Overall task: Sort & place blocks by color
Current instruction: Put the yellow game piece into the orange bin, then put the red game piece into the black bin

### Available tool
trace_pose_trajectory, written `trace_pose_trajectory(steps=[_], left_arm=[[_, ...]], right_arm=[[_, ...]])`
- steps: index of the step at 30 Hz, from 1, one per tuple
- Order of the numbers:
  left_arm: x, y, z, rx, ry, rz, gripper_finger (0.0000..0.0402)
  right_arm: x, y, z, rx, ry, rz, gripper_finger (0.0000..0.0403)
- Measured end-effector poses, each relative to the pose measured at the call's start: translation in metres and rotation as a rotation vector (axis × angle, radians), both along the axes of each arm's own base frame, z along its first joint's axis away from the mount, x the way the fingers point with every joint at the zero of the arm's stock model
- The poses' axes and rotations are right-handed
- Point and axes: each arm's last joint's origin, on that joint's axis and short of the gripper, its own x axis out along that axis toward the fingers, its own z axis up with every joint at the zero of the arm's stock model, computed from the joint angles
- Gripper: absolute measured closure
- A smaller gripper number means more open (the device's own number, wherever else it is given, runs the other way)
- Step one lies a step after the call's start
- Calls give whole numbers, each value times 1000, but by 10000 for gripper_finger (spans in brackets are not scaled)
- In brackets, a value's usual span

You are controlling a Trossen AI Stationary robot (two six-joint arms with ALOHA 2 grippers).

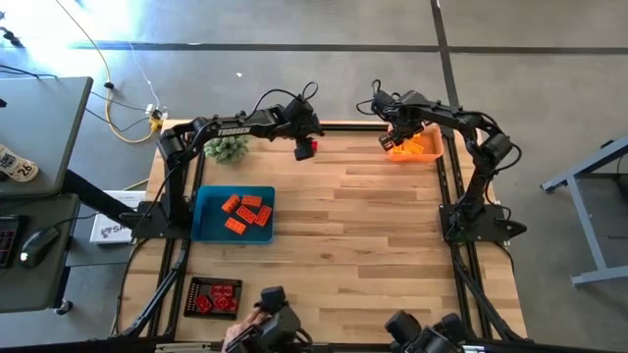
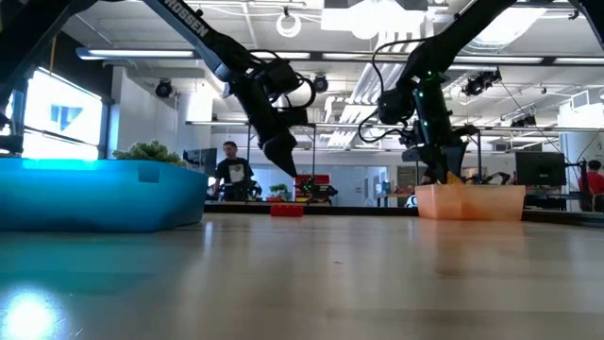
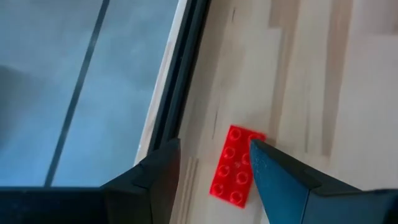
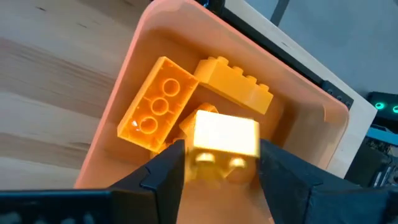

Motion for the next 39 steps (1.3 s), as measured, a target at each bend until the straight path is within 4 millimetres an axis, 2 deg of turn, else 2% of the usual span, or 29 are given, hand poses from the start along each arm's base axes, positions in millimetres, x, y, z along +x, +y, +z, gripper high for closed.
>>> trace_pose_trajectory(steps=[5,15,21,30,39], left_arm=[[-1,0,0,17,25,5,222],[-2,-4,-2,-73,-8,45,222],[-9,-10,11,-86,7,50,222],[-26,-24,51,-98,-34,10,222],[-53,-46,102,-102,-134,77,222]], right_arm=[[1,0,0,-3,-11,-4,205],[2,1,-1,42,-52,12,203],[1,3,1,68,-51,-8,203],[12,-5,39,6,-121,-54,203],[47,-4,90,-171,-317,31,203]])
